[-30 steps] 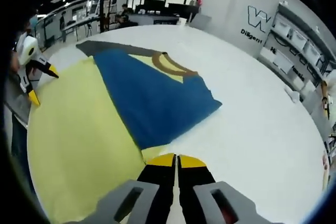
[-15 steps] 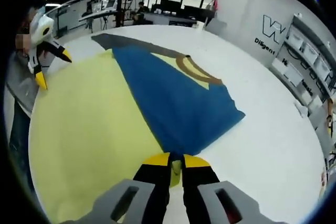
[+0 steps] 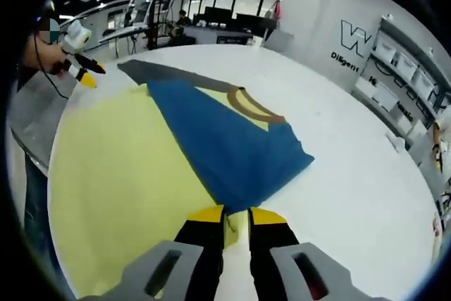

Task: Fold the garment on the visible template until the final outline fits inside the template.

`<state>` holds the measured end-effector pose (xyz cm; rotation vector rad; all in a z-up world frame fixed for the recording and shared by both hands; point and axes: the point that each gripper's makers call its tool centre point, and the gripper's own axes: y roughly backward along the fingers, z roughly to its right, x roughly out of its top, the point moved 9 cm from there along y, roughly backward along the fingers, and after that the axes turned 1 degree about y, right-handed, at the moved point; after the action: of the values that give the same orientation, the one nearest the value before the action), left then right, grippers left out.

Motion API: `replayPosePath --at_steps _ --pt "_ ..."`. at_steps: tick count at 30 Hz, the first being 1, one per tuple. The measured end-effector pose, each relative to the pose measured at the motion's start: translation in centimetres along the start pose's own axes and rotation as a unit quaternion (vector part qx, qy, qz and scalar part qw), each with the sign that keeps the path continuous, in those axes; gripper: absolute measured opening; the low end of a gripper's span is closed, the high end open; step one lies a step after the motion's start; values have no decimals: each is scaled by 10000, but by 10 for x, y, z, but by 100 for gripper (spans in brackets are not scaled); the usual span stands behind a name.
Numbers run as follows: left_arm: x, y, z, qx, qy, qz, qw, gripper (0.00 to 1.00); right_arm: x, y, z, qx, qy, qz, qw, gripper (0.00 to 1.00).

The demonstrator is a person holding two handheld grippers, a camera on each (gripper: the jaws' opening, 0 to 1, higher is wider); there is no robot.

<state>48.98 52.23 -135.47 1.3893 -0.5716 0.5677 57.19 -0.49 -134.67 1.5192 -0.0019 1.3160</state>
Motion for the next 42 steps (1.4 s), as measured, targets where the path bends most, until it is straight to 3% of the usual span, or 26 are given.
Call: replayPosePath --at_steps 5,11,15,21,25,28,32,36,39,42 --pt "10 -5 -39 367 600 154 9974 73 -2 11 1 -61 -316 119 9994 14" --pt "20 -15 -66 477 1133 283 9920 66 -5 21 4 -156 -509 127 9985 15" --pt "26 -23 -77 523 1680 446 9834 59 -4 27 6 -243 -568 138 9980 15" --pt "29 -34 -89 551 2368 459 9689 46 -4 34 7 -319 -602 93 9976 13" --pt "32 -37 -92 678 2573 512 9626 35 -4 35 6 -372 -639 81 9972 12" --pt "32 -37 -88 757 2508 503 9638 26 -3 35 3 -383 -634 64 9972 12" --pt "30 -36 -89 985 2599 448 9596 6 -1 35 2 -392 -611 37 9974 11" --pt "33 -33 -91 864 2812 554 9541 3 1 36 4 -416 -583 22 9974 10" --pt "49 -28 -92 751 2840 1035 9502 2 1 38 5 -447 -583 25 9973 10" --pt "74 -18 -91 628 2615 1477 9518 2 1 39 6 -457 -573 15 9973 9"
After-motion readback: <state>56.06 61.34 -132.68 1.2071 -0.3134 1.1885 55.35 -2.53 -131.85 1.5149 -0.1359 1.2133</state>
